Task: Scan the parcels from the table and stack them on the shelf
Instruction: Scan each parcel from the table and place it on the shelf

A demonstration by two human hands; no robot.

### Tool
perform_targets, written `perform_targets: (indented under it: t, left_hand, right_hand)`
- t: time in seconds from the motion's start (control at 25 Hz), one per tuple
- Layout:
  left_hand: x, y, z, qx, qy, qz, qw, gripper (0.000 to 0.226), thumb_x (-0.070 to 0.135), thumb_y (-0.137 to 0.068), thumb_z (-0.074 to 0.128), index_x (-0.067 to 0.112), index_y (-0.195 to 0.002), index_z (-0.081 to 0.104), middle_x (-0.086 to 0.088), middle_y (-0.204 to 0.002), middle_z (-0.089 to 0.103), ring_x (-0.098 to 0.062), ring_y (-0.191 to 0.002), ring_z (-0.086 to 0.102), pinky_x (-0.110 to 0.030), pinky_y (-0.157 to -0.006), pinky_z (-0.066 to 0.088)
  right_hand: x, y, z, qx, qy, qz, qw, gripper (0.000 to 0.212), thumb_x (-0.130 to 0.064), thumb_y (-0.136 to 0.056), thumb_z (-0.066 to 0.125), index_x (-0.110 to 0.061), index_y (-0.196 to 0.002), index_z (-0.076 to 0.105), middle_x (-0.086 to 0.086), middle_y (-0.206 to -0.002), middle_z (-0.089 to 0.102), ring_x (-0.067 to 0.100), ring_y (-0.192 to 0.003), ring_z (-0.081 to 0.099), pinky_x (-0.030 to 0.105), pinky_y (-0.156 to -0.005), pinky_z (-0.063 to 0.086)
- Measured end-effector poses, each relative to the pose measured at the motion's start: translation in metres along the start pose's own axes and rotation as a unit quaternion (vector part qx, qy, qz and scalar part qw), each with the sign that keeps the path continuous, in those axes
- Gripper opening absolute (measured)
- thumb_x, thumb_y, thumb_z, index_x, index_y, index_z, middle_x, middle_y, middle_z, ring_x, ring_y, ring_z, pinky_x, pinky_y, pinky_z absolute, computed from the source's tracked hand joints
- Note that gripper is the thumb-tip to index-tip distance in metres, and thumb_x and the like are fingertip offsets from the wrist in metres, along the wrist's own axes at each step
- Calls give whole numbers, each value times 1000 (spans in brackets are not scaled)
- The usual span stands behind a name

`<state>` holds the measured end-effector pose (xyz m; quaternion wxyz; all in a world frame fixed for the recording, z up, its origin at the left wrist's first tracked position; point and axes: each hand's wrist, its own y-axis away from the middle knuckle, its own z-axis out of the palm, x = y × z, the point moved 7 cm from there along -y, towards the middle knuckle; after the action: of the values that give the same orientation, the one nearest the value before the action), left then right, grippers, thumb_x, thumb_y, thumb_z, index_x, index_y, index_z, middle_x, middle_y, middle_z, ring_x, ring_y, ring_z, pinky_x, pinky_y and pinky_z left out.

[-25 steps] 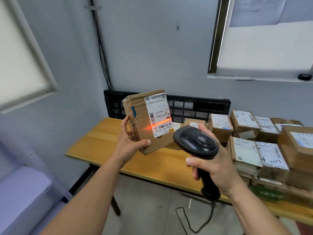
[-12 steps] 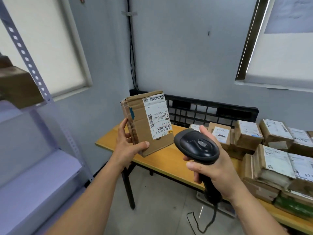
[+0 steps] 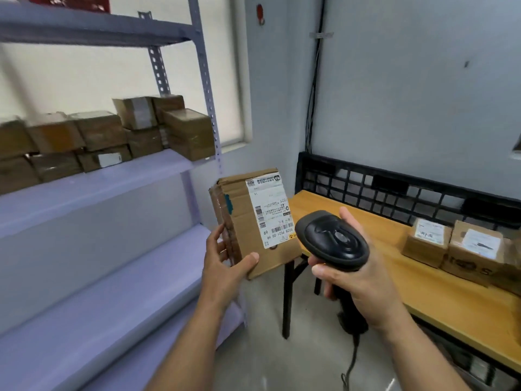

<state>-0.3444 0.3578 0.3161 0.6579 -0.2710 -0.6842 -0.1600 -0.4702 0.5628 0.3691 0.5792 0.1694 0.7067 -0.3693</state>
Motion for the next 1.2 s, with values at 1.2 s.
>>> perform_targets:
  t: [1.2]
  left_hand:
    - [44,57,-386,384,-115,41,915,69,24,-82,74,45,-131,30,13,-122,48,-2,-103,52,-10,-67,40]
  right_hand:
    - [-44,-70,397,-346,-121,-55,929,100,10,-72,77,-56,-133,34,8,-92,73,24,-54,62,32,-49,54]
